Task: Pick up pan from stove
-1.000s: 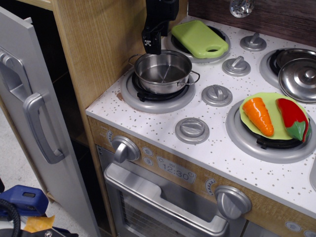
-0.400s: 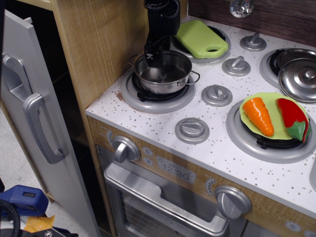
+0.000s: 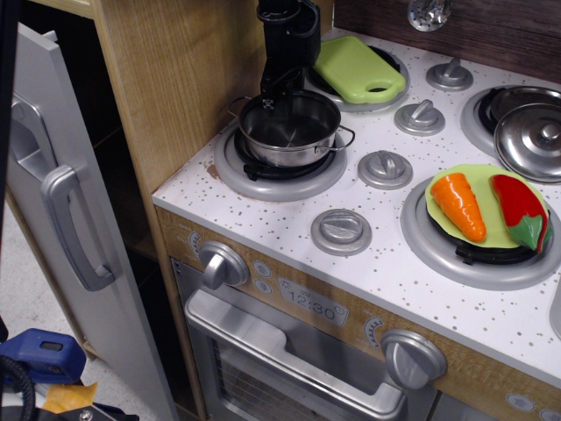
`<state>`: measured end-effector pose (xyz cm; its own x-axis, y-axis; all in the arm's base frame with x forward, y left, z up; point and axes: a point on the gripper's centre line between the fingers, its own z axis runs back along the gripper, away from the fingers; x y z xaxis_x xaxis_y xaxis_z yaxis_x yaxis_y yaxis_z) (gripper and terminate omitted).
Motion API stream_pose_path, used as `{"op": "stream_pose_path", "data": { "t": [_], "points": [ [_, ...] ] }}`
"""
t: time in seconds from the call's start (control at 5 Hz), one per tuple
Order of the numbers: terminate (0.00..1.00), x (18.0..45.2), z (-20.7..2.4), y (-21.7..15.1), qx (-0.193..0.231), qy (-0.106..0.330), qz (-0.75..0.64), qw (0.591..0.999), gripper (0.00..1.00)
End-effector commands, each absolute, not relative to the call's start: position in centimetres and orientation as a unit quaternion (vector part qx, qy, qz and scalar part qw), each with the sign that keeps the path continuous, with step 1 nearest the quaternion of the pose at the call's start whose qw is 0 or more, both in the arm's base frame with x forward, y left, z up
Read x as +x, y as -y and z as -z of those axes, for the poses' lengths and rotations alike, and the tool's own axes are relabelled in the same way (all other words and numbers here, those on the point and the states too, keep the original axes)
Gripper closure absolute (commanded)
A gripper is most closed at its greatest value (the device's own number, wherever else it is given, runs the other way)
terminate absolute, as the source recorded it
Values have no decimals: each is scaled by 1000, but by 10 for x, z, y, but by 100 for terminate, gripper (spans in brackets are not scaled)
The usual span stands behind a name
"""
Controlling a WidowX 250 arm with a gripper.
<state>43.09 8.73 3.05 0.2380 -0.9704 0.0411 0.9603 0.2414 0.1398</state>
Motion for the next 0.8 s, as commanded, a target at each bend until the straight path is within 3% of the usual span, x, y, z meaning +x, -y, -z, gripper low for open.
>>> {"op": "stream_pose_path", "data": {
  "t": [0.0,0.6],
  "points": [
    [0,437,-52,-95,68,68,611,786,100],
    [0,438,-75,-81,81,59,579,809,100]
  ]
}}
